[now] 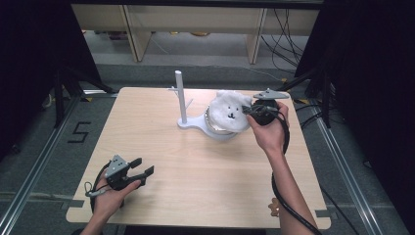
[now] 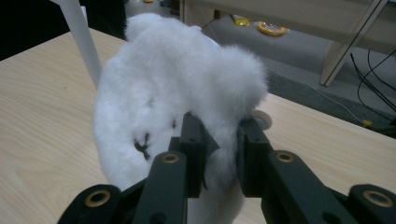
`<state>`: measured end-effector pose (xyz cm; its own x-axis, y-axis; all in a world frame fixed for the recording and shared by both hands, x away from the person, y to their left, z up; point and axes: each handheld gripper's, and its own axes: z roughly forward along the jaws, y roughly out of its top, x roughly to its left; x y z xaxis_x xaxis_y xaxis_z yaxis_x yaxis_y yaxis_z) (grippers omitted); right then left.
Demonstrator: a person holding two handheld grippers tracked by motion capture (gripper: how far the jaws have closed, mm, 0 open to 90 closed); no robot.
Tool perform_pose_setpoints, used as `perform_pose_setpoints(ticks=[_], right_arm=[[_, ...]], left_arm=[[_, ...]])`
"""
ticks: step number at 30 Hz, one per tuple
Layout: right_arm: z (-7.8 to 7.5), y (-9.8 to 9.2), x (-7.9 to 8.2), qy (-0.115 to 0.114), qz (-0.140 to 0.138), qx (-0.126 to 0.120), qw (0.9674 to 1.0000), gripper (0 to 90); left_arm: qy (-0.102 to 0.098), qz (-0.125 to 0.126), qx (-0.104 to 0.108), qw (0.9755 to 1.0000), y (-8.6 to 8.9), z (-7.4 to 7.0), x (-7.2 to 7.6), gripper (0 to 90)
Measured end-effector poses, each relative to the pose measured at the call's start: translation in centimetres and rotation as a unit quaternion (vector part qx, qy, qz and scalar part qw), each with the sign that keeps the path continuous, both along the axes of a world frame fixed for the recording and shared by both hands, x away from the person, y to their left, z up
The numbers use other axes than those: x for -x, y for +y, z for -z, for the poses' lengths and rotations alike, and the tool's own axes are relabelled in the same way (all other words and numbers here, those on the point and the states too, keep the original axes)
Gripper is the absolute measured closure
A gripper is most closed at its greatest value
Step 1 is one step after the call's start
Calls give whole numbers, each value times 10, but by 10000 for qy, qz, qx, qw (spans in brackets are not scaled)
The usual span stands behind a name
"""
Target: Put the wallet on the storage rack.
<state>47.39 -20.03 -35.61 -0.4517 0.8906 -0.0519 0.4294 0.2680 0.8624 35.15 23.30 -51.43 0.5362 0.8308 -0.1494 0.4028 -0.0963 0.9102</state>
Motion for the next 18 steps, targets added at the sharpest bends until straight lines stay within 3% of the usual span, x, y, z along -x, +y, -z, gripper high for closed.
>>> perform_pose_setpoints(ticks=[2,4,6,13,15,18], right_arm=[[1,3,-1,-9,98,-102,9999,765],[1,2,-4,-64,-11,7,10000,765],[1,3,-4,59,16,-14,10000,764],[5,5,-10,-17,64,-18,10000,764],[6,5,-11,81,50,-18,10000,764],[8,6,-13,54,81,-32,9999,764]], left_arm=[[-4,5,-5,10000,0,0,0,359],[1,6,-2,10000,0,0,0,359],[1,5,-4,10000,0,0,0,359],[-1,8,-8,10000,0,0,0,359],[-3,14,-11,10000,-1,1,0,359],[-6,18,-9,10000,-1,1,0,359]])
